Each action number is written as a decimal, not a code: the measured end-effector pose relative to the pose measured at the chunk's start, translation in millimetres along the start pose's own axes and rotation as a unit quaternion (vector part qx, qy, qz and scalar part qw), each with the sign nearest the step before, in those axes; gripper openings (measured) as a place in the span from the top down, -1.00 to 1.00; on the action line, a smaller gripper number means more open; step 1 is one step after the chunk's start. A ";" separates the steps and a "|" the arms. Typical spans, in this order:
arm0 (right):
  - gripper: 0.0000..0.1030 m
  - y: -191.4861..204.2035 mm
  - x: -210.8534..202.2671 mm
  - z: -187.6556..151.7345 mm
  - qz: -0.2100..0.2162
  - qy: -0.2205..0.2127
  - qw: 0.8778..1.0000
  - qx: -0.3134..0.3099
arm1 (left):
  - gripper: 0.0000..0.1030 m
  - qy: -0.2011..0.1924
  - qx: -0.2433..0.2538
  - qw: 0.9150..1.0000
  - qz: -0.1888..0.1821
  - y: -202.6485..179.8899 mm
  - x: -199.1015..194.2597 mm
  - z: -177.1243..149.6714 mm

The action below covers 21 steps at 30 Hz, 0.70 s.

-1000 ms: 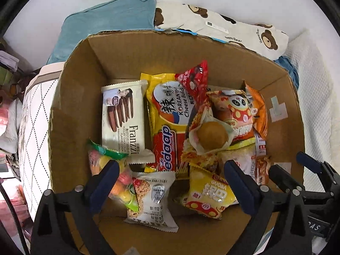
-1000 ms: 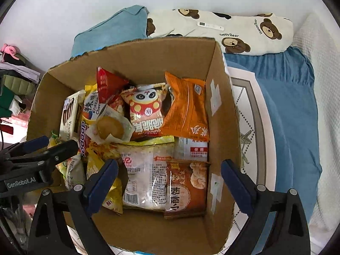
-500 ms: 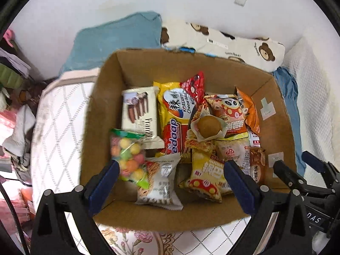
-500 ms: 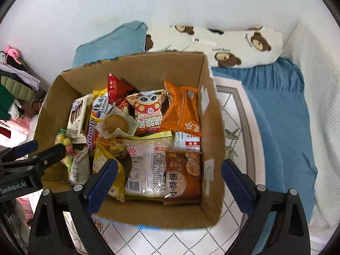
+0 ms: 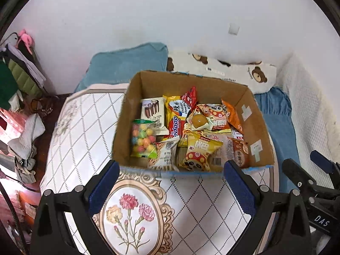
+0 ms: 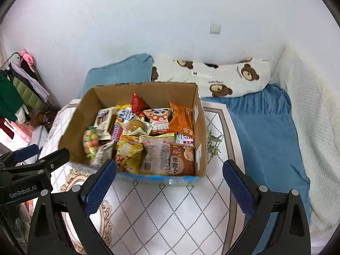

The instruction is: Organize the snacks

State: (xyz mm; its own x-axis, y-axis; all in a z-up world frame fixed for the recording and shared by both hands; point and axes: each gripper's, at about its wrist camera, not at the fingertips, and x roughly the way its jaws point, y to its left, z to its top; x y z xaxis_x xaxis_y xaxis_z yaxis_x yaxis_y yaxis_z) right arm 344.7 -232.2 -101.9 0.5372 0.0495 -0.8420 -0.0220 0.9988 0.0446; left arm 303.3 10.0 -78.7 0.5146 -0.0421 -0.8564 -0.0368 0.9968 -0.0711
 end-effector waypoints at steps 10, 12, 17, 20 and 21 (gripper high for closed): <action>-0.98 -3.2 -85.6 -43.4 0.010 -0.060 0.998 0.007 | -0.95 -0.063 0.008 0.998 0.009 2.0 -74.8 -47.2; -0.98 -1.9 -101.5 -52.8 0.012 -0.070 0.997 0.006 | -0.95 -0.074 0.009 0.997 0.006 1.4 -89.4 -55.4; -0.98 0.0 -135.3 -73.3 0.015 -0.089 0.996 0.011 | -0.95 -0.098 0.020 0.995 0.006 -5.3 -117.8 -74.4; -0.99 -0.7 -154.8 -84.8 0.014 -0.100 0.995 0.013 | -0.95 -0.107 0.025 0.994 0.007 -8.5 -129.0 -83.1; -1.00 -1.3 -161.3 -87.8 0.013 -0.104 0.994 0.013 | -0.95 -0.109 0.026 0.994 0.007 -9.4 -131.9 -85.3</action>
State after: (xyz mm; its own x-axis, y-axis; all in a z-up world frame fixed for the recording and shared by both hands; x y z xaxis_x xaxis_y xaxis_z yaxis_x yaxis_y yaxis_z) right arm 184.0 -241.0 -13.4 0.6998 0.0706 -0.7109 -0.0176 0.9965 0.0817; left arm 162.7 0.4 -8.7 0.6879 -0.0174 -0.7256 -0.0040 0.9996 -0.0279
